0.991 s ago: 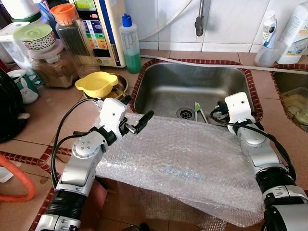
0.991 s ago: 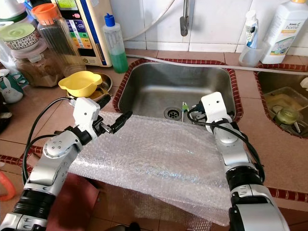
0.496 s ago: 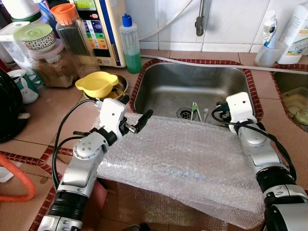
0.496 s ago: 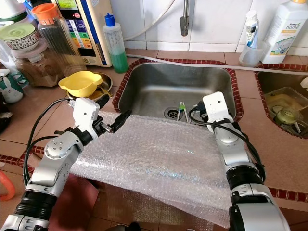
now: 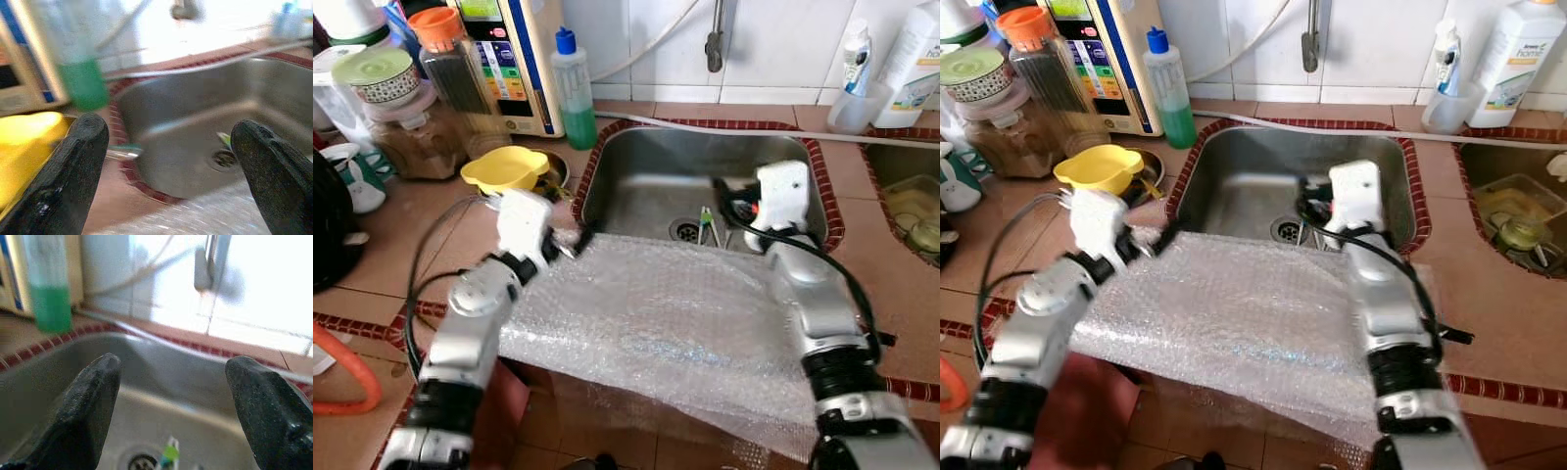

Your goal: Kitchen organization

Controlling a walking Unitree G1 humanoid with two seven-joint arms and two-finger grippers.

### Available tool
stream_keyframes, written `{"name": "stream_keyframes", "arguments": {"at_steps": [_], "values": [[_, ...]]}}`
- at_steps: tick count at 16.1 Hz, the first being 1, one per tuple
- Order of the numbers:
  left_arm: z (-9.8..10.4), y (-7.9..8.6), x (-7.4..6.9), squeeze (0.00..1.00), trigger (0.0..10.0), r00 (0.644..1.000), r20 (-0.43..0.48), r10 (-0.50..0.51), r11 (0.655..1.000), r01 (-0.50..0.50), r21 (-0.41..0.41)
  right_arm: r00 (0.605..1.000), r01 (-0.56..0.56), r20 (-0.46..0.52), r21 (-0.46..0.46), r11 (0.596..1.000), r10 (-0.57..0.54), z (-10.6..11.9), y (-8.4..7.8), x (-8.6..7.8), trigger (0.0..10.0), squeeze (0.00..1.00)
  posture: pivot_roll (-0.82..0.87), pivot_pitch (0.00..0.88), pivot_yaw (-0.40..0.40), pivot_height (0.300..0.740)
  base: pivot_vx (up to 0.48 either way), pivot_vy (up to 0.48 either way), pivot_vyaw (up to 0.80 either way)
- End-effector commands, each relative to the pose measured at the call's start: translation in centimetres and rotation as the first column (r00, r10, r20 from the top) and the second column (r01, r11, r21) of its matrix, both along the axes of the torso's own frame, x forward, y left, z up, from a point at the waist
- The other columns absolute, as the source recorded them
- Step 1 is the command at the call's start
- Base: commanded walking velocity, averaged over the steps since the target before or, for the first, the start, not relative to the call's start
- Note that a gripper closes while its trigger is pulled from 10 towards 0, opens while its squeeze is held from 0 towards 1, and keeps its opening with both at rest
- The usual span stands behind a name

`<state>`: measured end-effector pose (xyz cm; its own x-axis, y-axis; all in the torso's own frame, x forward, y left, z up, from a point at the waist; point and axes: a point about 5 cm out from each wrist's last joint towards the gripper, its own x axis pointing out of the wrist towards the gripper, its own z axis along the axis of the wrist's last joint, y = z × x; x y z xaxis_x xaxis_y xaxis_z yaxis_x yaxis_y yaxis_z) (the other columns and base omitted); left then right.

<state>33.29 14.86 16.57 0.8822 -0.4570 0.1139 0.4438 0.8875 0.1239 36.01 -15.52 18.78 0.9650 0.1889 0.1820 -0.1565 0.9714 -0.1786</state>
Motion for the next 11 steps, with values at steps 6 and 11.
{"name": "stream_keyframes", "arguments": {"at_steps": [6,11], "values": [[0.1,2.7,2.3,0.00,10.0,0.952,-0.075,0.296,0.945,-0.303,-0.124,0.965,-0.263,0.007,0.110,0.959,0.264,0.7,5.9,-3.4,10.0,0.00,-0.23,0.111,0.110,0.740,0.000,0.000,0.00],[0.8,1.6,3.0,0.00,10.0,0.966,-0.078,0.245,0.949,-0.256,-0.182,0.931,-0.358,-0.030,0.129,0.925,0.364,0.3,8.1,-5.5,10.0,0.00,-0.24,0.114,0.118,0.740,0.000,0.000,0.00]]}}
